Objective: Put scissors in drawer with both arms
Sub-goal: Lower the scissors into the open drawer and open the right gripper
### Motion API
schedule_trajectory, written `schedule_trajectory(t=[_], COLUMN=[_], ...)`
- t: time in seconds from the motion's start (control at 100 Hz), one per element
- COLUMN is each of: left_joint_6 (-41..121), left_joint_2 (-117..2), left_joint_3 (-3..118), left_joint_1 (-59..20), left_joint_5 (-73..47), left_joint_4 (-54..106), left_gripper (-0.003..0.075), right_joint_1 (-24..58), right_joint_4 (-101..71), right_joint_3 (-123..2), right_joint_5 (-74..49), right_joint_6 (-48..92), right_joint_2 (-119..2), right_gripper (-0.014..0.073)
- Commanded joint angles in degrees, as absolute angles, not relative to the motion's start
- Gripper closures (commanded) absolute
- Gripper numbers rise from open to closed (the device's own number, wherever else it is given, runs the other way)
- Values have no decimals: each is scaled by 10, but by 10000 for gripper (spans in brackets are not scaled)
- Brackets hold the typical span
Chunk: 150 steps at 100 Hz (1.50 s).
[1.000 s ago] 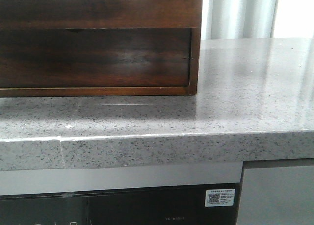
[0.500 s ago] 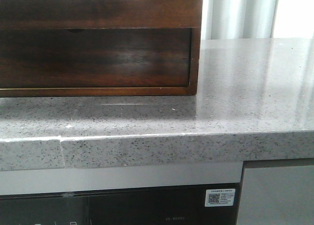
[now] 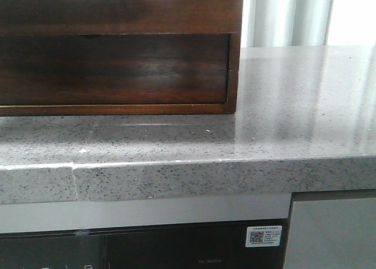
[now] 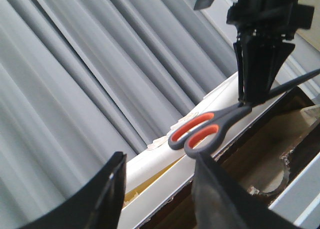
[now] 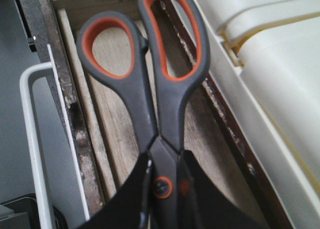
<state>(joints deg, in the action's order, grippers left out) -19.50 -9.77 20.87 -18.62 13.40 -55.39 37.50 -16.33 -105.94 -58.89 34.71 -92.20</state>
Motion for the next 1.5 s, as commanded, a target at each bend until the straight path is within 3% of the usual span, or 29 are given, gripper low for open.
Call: schedule_trajectory(t=[0.0, 0.44, 0.51, 0.63, 0.74, 0.97, 1.11, 1.29, 1.39, 1.49], left_joint_6=[-201, -201, -201, -201, -201, -201, -205, -265, -296, -296], left_joint_2=[-104, -104, -104, -104, -104, -98, -73, -34, -12, 1], left_joint_3=[228, 228, 228, 228, 228, 228, 228, 228, 228, 228], left_joint_1=[-184, -184, -184, -184, -184, -184, -184, -184, -184, -184], left_joint_5=[151, 151, 151, 151, 151, 151, 147, 88, 54, 21], left_joint_4=[-537, -537, -537, -537, -537, -533, -506, -501, -490, -488], left_gripper=[426, 426, 426, 426, 426, 426, 432, 598, 733, 740], right_joint_1=[376, 377, 377, 377, 377, 377, 377, 377, 377, 377], right_joint_4=[-172, -172, -172, -172, -172, -169, -169, -169, -172, -172], right_joint_3=[-1078, -1078, -1078, -1078, -1078, -1095, -1097, -1097, -1097, -1097], right_joint_5=[-546, -544, -543, -541, -539, -551, -552, -560, -580, -594], right_joint_6=[367, 380, 380, 380, 380, 380, 376, 374, 372, 358], right_joint_2=[-913, -943, -945, -947, -947, -940, -916, -873, -842, -810], right_gripper=[649, 636, 567, 357, 279, 294, 451, 652, 657, 657])
